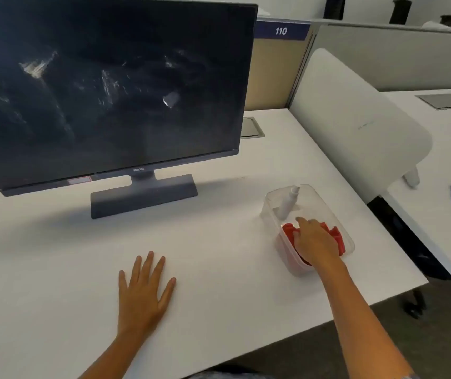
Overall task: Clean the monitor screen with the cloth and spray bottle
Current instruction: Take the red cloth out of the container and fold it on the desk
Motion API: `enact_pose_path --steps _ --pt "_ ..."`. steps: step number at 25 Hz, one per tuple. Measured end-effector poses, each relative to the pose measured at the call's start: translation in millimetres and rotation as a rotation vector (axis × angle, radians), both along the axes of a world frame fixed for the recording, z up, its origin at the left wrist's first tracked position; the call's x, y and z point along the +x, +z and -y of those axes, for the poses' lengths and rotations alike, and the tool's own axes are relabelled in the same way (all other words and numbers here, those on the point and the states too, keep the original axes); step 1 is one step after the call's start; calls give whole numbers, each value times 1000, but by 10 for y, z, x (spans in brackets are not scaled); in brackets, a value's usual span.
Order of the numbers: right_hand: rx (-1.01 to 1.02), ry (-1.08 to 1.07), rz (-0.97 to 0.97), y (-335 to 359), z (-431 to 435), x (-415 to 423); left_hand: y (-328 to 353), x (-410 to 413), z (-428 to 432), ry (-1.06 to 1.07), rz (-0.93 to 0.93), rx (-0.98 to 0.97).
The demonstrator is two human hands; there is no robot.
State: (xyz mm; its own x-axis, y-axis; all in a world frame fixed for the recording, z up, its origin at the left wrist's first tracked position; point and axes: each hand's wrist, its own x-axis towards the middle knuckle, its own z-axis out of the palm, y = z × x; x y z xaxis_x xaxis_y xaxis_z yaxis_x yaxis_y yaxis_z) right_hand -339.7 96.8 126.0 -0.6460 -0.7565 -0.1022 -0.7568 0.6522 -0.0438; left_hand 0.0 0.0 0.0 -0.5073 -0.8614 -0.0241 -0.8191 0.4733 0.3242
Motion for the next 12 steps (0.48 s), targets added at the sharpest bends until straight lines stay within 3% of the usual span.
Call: enact_pose_path --steps 1,3,9,12 --pt "144 -39 83 -14 -10 -62 5 7 1 8 0 -10" --pt "236 -68 195 -55 -41 -139 -6 11 4 13 17 -59" --pt "112 -72 257 -17 -15 -245 -27 23 -26 20 40 -67" --pt "-123 -135 278 273 -70 -229 -29 20 -28 24 35 -62"
